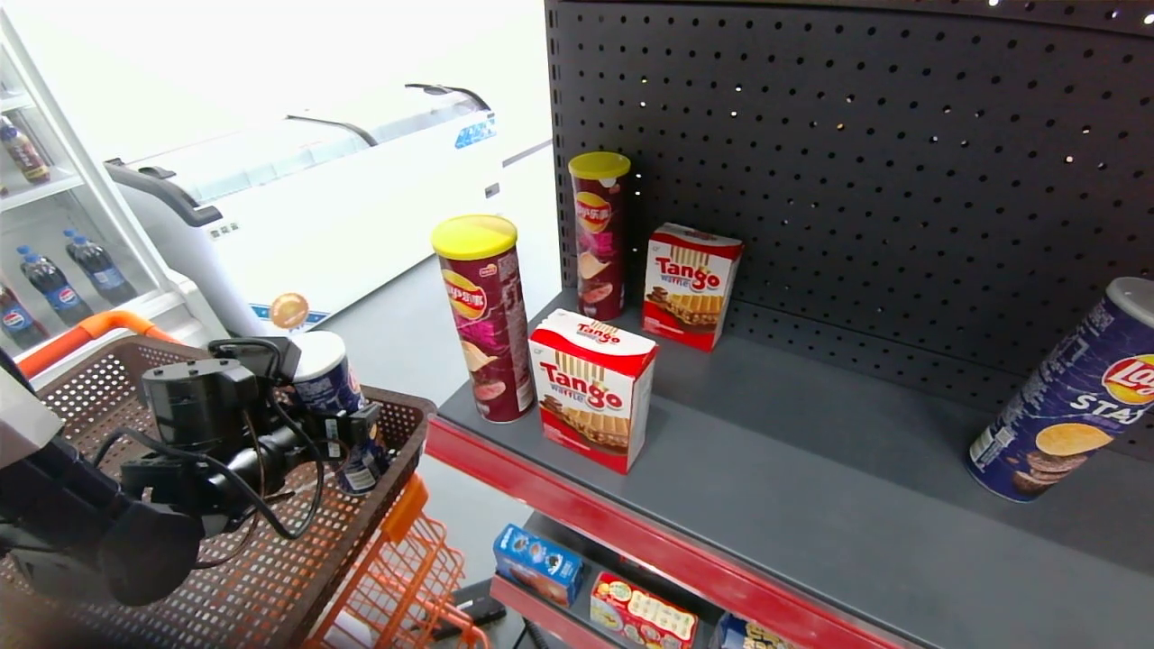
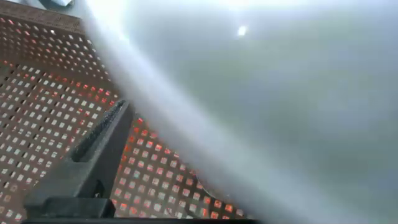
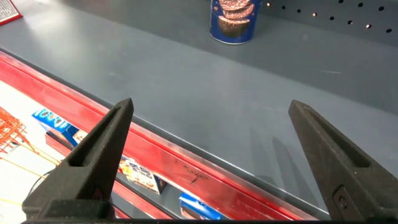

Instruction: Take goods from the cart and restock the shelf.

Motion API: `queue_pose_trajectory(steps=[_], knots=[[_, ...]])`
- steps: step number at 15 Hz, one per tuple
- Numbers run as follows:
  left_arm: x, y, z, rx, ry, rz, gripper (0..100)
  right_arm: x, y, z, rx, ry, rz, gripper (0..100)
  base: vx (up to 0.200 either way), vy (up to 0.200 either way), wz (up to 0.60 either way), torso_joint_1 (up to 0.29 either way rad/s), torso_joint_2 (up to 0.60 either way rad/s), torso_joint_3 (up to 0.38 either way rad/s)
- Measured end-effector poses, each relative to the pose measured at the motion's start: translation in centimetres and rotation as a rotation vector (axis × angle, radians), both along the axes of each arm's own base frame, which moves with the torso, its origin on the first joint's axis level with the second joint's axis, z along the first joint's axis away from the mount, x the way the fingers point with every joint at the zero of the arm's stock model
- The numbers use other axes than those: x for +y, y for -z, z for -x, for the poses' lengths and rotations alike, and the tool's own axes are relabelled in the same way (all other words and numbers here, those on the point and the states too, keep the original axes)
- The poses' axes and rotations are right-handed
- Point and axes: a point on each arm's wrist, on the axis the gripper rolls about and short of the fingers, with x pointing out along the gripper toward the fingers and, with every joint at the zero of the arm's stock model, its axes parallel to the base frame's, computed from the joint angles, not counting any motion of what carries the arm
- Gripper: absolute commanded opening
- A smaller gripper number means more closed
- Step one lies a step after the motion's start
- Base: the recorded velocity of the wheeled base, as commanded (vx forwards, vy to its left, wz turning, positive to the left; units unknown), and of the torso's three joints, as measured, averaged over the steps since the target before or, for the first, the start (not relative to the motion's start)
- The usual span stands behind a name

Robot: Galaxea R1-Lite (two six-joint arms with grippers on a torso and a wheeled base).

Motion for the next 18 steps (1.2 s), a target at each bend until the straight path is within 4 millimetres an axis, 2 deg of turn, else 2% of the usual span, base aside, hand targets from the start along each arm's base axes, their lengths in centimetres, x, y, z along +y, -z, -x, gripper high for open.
queue_pose_trajectory(steps=[4,5,14,18], knots=[[0.0,0.2,-1.0,-0.009,0.001,0.0,100,0.0,0.0,0.0,0.0,-0.001,0.0,100,0.0,0.0,0.0,0.0,0.0,0.0],[0.0,0.2,-1.3,-0.016,0.002,0.001,0,0.0,0.0,0.0,0.0,-0.001,0.0,100,0.0,0.0,0.0,0.0,0.0,0.0],[-0.4,0.2,-1.9,-0.021,0.009,0.0,0,0.0,0.0,0.0,0.0,-0.001,0.0,100,0.0,0.0,0.0,0.0,0.0,0.0],[-0.6,-1.6,-0.8,-0.056,0.009,-0.002,0,0.0,0.0,0.0,0.0,0.0,0.0,100,0.0,0.0,0.0,0.0,0.0,0.0]])
